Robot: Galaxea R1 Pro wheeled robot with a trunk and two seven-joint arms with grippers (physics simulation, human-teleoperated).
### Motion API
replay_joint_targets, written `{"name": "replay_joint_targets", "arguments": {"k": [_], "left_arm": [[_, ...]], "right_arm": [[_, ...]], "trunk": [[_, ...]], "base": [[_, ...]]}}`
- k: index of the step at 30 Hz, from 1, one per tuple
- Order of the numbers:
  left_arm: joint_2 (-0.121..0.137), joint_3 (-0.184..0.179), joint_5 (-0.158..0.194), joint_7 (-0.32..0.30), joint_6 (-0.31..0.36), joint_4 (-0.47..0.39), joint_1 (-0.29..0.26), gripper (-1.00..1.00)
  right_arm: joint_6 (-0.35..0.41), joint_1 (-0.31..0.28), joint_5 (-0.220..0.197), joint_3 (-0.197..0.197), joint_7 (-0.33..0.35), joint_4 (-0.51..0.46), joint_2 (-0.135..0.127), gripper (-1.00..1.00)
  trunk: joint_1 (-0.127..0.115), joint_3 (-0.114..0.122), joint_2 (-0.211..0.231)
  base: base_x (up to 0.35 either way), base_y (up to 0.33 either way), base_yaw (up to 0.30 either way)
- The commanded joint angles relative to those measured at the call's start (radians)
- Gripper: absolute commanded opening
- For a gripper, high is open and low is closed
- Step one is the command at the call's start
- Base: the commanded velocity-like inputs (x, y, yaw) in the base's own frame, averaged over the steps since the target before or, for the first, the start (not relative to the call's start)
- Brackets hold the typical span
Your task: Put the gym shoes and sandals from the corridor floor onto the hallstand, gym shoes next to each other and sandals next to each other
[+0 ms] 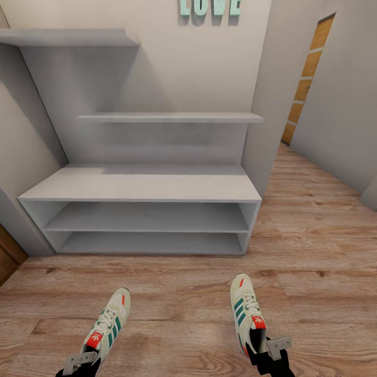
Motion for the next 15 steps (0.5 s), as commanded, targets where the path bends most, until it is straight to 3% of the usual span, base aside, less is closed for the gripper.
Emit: {"name": "replay_joint_targets", "arguments": {"k": [1, 15], "left_arm": [[0.0, 0.008, -0.008, -0.005, -0.004, 0.0, -0.001, -1.0], [0.0, 0.008, -0.009, -0.004, -0.004, 0.0, -0.001, -1.0]], "right_arm": [[-0.003, -0.001, 0.008, -0.009, 0.005, 0.0, 0.0, -1.0], [-0.003, -0.001, 0.008, -0.009, 0.005, -0.002, 0.005, -1.0]], "trunk": [[0.0, -0.001, 0.0], [0.0, -0.001, 0.0]], "base": [[0.0, 0.0, -0.003], [0.0, 0.0, 0.0]]}}
